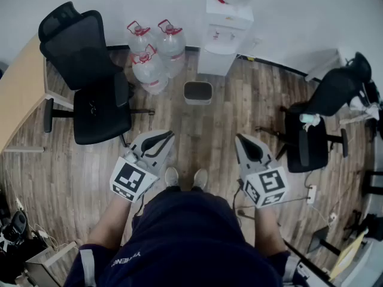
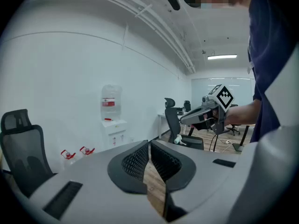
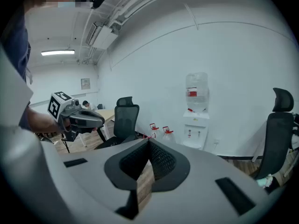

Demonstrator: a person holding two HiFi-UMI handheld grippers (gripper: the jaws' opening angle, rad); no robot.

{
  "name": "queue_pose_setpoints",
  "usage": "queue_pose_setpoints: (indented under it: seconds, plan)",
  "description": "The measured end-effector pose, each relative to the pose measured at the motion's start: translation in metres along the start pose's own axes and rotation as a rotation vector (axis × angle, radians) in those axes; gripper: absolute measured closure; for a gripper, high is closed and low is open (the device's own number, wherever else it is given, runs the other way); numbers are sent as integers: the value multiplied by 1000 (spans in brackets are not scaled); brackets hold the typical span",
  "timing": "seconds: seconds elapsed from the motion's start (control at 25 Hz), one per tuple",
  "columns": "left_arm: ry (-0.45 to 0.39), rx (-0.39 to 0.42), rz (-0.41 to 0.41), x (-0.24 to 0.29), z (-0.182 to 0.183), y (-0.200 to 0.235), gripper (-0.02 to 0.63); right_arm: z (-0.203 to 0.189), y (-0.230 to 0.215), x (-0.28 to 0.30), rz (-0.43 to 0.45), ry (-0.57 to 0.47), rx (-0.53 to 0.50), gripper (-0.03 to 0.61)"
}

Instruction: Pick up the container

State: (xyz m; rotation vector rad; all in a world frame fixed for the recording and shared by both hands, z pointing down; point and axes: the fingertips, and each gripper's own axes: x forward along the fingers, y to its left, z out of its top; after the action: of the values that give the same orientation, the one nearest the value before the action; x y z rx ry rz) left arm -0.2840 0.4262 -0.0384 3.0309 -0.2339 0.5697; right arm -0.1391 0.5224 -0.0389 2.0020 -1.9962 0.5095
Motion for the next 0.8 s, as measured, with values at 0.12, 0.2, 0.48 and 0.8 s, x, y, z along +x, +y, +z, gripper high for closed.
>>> queue_pose_setpoints:
  seconds: [0.12,0.2,0.48,0.8]
  plan:
    - [-8,18,0,6,-3,2,577,-4,-6,3,-3,5,3,565]
    - [0,14,-1,9,-6,1,577,-8,-9,3,0,8,7,565]
    - [23,1,8,27,-29,-3,577,-33,-23,10,18,-36,17,563]
    - [47,-22,83,46,-47,0,575,-57,-63,7,70,-69,53,563]
